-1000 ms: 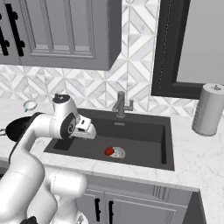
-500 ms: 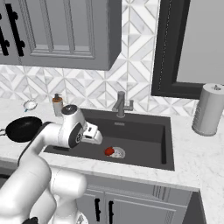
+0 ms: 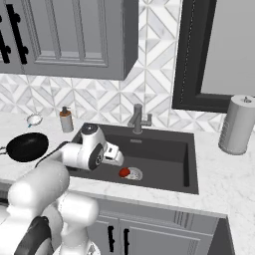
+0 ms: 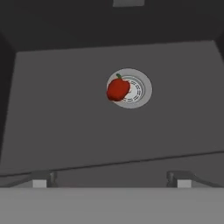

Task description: Pick the bell pepper from the sink and place it in the bowl. Then pick the bowl and place it in the microwave. Then close the microwave door and press the start button.

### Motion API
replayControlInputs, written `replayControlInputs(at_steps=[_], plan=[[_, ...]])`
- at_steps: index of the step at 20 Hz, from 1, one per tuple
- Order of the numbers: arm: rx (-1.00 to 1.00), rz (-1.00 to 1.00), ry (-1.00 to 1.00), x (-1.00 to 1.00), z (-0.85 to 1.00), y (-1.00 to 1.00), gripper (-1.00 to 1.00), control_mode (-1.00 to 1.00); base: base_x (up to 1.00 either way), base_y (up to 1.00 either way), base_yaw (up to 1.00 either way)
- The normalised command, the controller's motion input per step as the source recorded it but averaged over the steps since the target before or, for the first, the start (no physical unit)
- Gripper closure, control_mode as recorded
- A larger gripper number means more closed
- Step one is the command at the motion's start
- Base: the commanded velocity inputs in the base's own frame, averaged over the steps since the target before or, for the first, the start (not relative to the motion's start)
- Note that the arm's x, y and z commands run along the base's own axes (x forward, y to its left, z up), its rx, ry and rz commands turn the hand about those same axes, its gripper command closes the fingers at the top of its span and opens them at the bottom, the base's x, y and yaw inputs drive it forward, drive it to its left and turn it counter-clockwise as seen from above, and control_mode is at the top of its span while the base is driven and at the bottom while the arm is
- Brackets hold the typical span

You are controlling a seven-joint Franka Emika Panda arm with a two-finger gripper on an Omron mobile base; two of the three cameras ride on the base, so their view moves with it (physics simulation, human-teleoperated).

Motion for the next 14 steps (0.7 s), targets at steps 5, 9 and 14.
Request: replayControlInputs(at_steps=[5, 9, 14], plan=[[0.03, -0.12, 0.01, 0.45, -0.11, -0.15, -1.0, -1.0, 0.0, 0.0, 0.0], [0.05, -0.12, 0.02, 0.32, -0.29, -0.13, -1.0, -1.0, 0.0, 0.0, 0.0], [0.01, -0.1, 0.0, 0.31, -0.47, -0.09, -1.0, -1.0, 0.0, 0.0, 0.0]])
